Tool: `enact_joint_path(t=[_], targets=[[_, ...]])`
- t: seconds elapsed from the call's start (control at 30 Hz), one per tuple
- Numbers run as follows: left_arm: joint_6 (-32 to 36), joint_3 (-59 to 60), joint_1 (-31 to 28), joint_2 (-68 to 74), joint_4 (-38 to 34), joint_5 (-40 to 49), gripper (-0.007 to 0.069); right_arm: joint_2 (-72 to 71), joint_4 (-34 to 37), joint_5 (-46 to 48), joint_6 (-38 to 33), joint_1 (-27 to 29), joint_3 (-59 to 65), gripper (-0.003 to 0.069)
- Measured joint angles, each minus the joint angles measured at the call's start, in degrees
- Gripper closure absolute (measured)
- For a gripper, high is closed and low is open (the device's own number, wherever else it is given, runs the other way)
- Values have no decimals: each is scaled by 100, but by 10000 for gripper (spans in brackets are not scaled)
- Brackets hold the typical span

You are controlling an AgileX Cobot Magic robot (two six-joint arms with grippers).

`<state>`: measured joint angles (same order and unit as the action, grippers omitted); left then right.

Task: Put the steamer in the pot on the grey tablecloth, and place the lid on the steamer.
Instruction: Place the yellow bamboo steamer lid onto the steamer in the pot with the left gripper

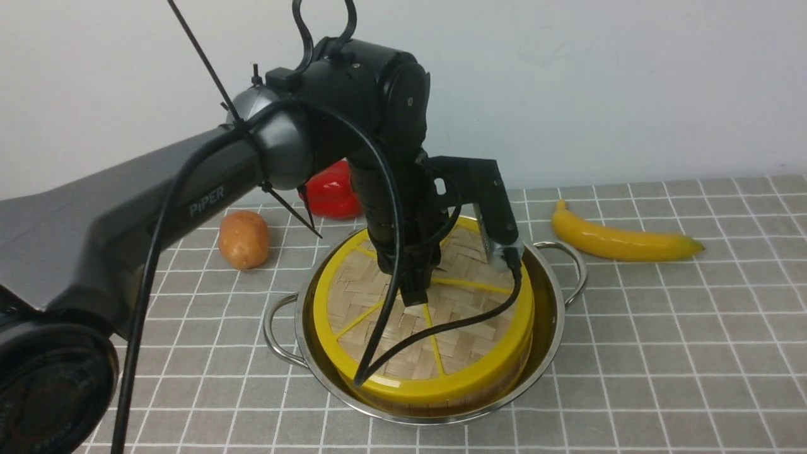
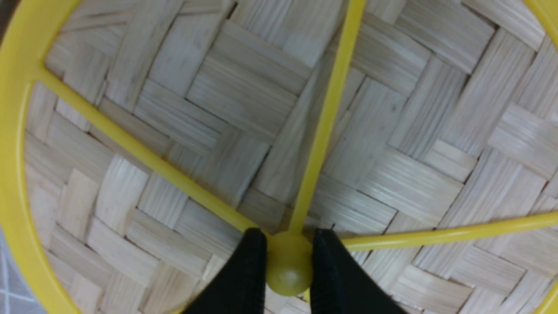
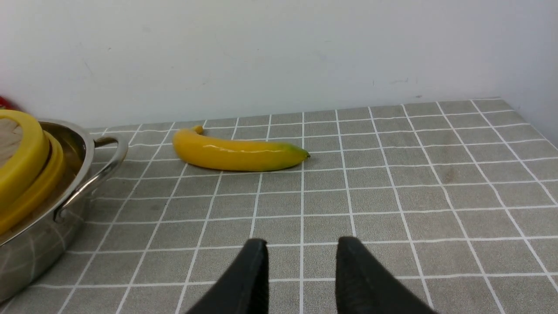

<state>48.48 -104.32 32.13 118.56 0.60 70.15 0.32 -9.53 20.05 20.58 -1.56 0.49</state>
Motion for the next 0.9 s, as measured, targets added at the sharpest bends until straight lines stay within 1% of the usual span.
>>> enact_joint_path(t=[0.03, 0.07, 0.2, 0.57, 0.9], targets=[[-22, -9, 0, 0, 0, 0, 508, 0, 0, 0, 0, 0, 0, 419], [-206, -77, 0, 20, -4, 7, 508, 0, 0, 0, 0, 0, 0, 419], [-575, -306, 0, 66, -60, 108, 508, 0, 0, 0, 0, 0, 0, 419], [-691, -504, 0, 95, -127, 5, 508, 0, 0, 0, 0, 0, 0, 419], [-1312, -773, 0, 103, -190, 2, 508, 0, 0, 0, 0, 0, 0, 419]])
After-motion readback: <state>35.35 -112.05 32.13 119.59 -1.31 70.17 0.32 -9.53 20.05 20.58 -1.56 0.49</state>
